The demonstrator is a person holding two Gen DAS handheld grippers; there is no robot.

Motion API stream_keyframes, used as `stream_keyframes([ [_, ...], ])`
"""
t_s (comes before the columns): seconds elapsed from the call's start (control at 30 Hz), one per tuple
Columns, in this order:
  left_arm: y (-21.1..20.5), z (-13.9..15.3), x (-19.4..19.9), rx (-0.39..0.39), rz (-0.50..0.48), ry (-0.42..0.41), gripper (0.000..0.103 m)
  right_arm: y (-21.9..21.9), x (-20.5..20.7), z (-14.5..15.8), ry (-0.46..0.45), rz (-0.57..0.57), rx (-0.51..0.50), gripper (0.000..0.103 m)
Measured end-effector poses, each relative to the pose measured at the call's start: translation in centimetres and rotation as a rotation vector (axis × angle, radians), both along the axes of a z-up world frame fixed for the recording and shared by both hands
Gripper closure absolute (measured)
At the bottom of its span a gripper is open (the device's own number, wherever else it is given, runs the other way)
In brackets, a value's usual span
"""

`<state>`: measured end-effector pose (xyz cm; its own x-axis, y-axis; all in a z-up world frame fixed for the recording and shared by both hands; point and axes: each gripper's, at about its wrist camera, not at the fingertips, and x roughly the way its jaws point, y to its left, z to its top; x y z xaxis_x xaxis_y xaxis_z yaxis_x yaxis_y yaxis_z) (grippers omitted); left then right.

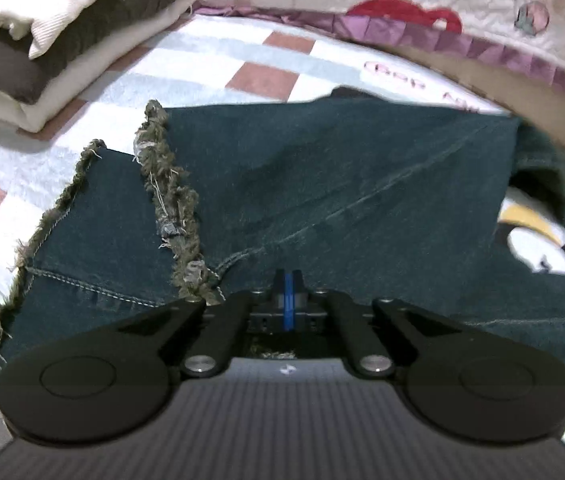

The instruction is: Fold clothes

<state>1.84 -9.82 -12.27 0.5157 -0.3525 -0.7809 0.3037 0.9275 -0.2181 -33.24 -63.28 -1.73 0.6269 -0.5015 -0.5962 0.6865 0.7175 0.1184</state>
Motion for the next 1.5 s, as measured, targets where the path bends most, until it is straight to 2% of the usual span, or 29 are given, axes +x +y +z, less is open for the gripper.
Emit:
stream_keyframes([
  [0.07, 0.6, 0.7, 0.0, -0.048, 0.018, -0.019, 0.103, 0.8, 2.8, 1.2, 0.004, 0.078, 0.008, 0.044],
  [0.2, 0.9, 1.4, 0.1, -0.025, 0.02, -0.041, 0.103, 2.4, 8.4, 3.5, 0.013, 0.233, 0.023, 0.043],
  [0.27, 1.0, 1.8, 0.1, -0.013, 0.022, -0.053, 0.099, 3.1, 11.2, 4.6, 0.017, 0.311, 0.031, 0.042],
  [0.33, 1.1, 2.2, 0.2, -0.001, 0.023, -0.064, 0.09, 3.9, 14.0, 5.8, 0.021, 0.388, 0.039, 0.042],
  [0.4, 1.2, 2.4, 0.2, 0.012, 0.023, -0.074, 0.06, 5.0, 17.6, 6.1, 0.038, 0.456, 0.012, 0.042],
  [0.43, 1.3, 2.3, 0.1, 0.021, 0.021, -0.077, 0.053, 5.7, 19.1, 5.9, 0.049, 0.495, 0.002, 0.042],
  [0.53, 1.1, 1.8, -0.1, 0.052, 0.002, -0.076, 0.048, 8.0, 23.2, 4.6, 0.083, 0.63, -0.034, 0.042],
  [0.6, 0.7, 1.1, -0.1, 0.071, -0.027, -0.062, 0.037, 9.9, 25.4, 3.0, 0.106, 0.729, -0.06, 0.043],
  [0.73, -0.8, -0.5, -0.3, 0.183, -0.103, -0.059, 0.028, 12.4, 28.0, -1.2, 0.121, 0.822, -0.018, 0.069],
  [0.8, -1.1, -1.2, -0.5, 0.233, -0.11, -0.085, 0.02, 13.1, 29.1, -3.1, 0.118, 0.83, 0.021, 0.069],
  [0.87, -0.5, -1.8, -0.3, 0.195, -0.097, -0.08, 0.018, 14.2, 30.1, -4.6, 0.117, 0.852, 0.024, 0.069],
  [0.93, 0.3, -2.0, 0.1, 0.149, -0.076, -0.075, 0.02, 15.1, 31.1, -5.5, 0.098, 0.869, 0.024, 0.069],
  [0.97, 0.4, -2.0, 0.2, 0.153, -0.077, -0.083, 0.034, 15.5, 31.7, -5.8, 0.084, 0.877, 0.027, 0.068],
  [1.0, 0.3, -1.7, 0.3, 0.181, -0.089, -0.1, 0.058, 15.8, 32.4, -6.0, 0.07, 0.881, 0.032, 0.067],
  [1.07, 0.2, -1.1, 0.6, 0.183, -0.142, -0.107, 0.095, 16.2, 33.7, -6.3, 0.057, 0.888, 0.036, 0.067],
  [1.1, 0.0, -0.6, 0.6, 0.182, -0.157, -0.112, 0.095, 16.4, 34.1, -6.4, 0.06, 0.89, 0.024, 0.066],
  [1.2, -0.8, 1.4, 0.2, 0.243, -0.192, -0.178, 0.096, 16.5, 34.8, -6.8, 0.093, 0.91, -0.02, 0.065],
  [1.27, -1.2, 2.9, -0.3, 0.295, -0.216, -0.25, 0.096, 16.2, 34.7, -7.0, 0.13, 0.921, -0.04, 0.059],
  [1.33, -0.8, 4.5, -0.1, 0.263, -0.203, -0.282, 0.096, 15.8, 34.1, -7.4, 0.167, 0.928, -0.059, 0.05],
  [1.4, -0.1, 5.8, 1.0, 0.202, -0.168, -0.284, 0.096, 15.3, 33.2, -7.7, 0.193, 0.924, -0.062, 0.049],
  [1.5, -1.0, 7.7, 3.7, 0.213, -0.166, -0.313, 0.096, 14.0, 31.9, -7.8, 0.202, 0.899, -0.006, 0.049],
])
